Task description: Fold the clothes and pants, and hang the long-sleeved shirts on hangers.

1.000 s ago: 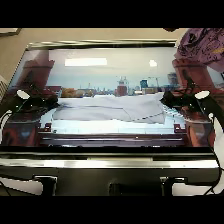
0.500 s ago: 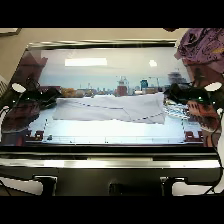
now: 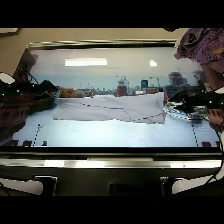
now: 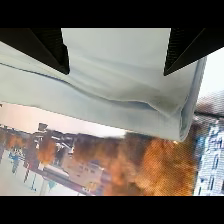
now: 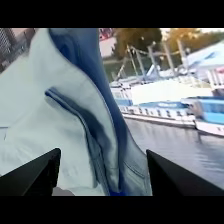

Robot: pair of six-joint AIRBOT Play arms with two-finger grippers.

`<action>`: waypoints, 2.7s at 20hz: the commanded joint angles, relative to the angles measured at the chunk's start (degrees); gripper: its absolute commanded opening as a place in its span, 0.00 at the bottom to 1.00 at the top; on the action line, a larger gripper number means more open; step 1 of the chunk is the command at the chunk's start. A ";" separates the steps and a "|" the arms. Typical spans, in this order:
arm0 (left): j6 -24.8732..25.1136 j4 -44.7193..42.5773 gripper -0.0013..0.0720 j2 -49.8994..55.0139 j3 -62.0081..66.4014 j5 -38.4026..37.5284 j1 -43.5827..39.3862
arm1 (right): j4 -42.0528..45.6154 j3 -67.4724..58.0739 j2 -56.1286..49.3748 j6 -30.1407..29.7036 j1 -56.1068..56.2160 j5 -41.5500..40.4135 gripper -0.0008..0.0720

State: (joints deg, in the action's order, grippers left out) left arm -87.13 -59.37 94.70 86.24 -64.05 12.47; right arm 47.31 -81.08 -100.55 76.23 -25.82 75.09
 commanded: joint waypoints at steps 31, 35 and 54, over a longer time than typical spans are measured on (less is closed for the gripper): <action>-0.13 10.45 0.05 3.63 0.46 7.28 -18.82 | 13.31 -5.44 10.62 8.39 9.94 3.56 0.06; -0.11 18.32 0.04 8.76 0.48 14.62 -31.39 | 15.12 -9.11 15.58 11.43 9.94 6.34 0.06; -6.75 36.87 0.04 36.96 32.48 21.44 -55.34 | 17.40 -24.02 20.85 15.56 9.97 17.42 0.06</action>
State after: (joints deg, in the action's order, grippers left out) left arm -93.58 -24.62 130.67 117.47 -43.09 -42.94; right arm 64.75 -104.66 -79.77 91.77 -15.92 92.18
